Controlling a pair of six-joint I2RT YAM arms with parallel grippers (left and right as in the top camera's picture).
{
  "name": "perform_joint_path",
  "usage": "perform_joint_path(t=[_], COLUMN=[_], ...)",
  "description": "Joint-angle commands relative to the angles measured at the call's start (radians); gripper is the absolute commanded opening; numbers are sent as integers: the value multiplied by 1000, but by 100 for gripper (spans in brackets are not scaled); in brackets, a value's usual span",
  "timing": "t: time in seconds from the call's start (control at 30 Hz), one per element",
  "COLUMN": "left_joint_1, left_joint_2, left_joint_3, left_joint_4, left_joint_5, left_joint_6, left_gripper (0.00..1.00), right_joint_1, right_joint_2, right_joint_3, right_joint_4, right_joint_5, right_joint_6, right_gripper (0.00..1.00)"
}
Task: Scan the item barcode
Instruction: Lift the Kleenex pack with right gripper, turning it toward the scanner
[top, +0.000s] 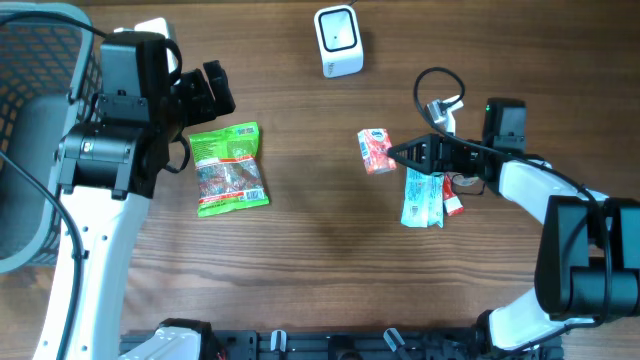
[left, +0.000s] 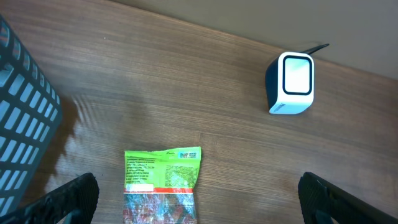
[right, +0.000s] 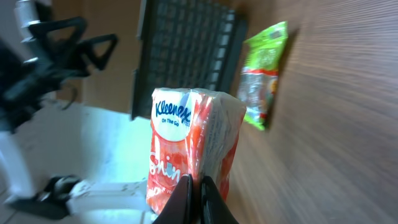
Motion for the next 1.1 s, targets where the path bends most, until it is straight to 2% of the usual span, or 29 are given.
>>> perform_joint_path(t=[0.0,0.23,0.43,0.63,1.07], left_joint_1=[-2,-2,-2,-2,-2], left_joint_2=[-2,-2,-2,-2,-2], left_joint_3=[5,5,5,5,5], left_joint_4=[2,2,2,2,2], left_joint_5=[-9,-9,-9,-9,-9], left_joint_6=[13,13,13,13,13], left_gripper=[100,100,100,100,100], right_joint_1=[-8,-17,-107,-121,-49], right_joint_2=[-51,-358,-643,-747,-756], right_joint_3=[-4,-4,-4,-4,-3], right_joint_4=[0,46,68,116,764], right_joint_5=[-121,-121,-121,-121,-106], right_joint_6=[-1,158,266,362,973], right_gripper=[4,4,4,4,4])
